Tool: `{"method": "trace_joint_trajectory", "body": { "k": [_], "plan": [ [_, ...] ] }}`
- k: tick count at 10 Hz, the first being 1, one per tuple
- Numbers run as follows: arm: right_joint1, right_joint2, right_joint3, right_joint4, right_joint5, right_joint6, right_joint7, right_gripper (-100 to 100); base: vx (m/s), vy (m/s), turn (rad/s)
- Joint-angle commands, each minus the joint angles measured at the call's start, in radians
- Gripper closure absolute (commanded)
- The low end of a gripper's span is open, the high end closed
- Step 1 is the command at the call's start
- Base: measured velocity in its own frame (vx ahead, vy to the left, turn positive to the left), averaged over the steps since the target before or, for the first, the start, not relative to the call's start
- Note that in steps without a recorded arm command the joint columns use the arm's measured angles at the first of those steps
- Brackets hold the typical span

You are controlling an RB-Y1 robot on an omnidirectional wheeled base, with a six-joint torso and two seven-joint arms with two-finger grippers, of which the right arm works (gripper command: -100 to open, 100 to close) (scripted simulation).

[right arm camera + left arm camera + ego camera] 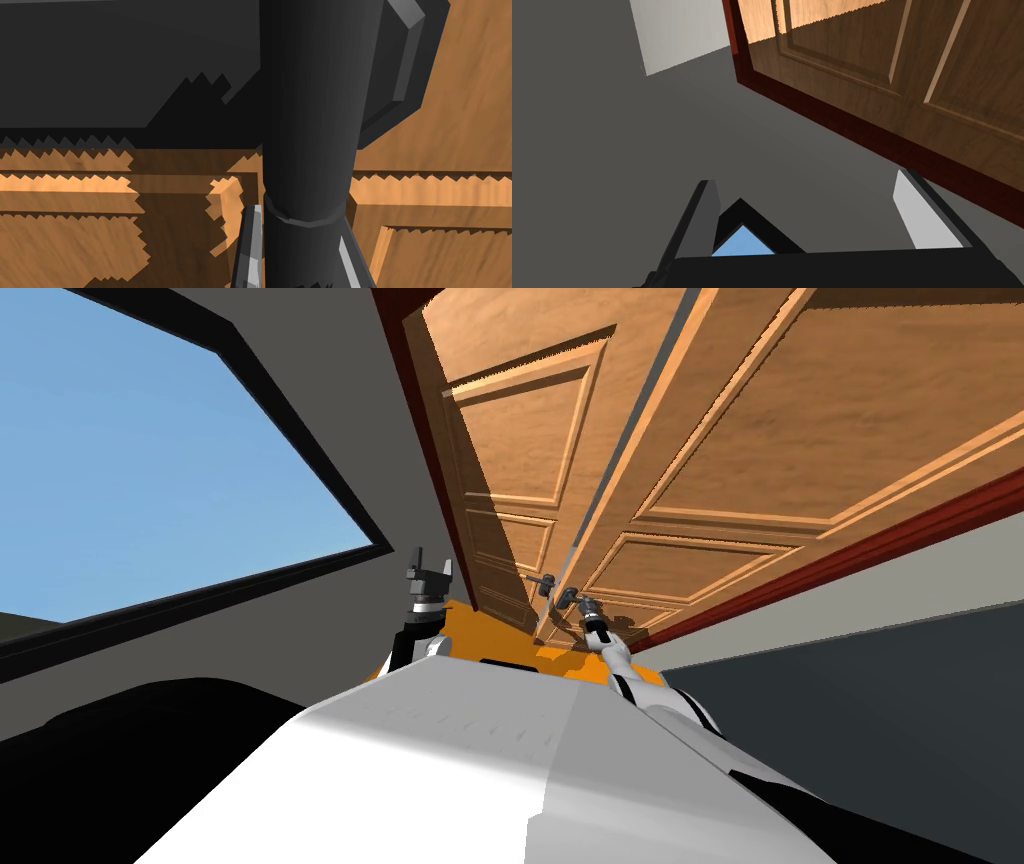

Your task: Pull the door open

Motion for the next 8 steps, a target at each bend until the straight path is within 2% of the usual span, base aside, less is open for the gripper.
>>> {"method": "trace_joint_trajectory", "body": {
  "k": [1,2,3,4,6,8],
  "plan": [
    [-0.005,0.004,0.028,-0.012,0.012,-0.004,-0.025,100,-0.203,-0.1,0.126],
    [-0.009,0.01,0.045,-0.015,0.02,-0.008,-0.037,100,-0.183,-0.115,0.088],
    [-0.008,0.005,0.027,-0.001,0.013,-0.011,-0.023,100,-0.082,-0.06,0.031],
    [-0.005,0.003,0.05,-0.006,0.027,-0.023,-0.047,100,-0.126,-0.043,0.048],
    [-0.003,-0.001,0.068,-0.011,0.038,-0.033,-0.067,100,-0.187,-0.082,0.062],
    [-0.003,-0.001,0.068,-0.011,0.038,-0.033,-0.067,100,-0.085,-0.046,0.007]
  ]
}}
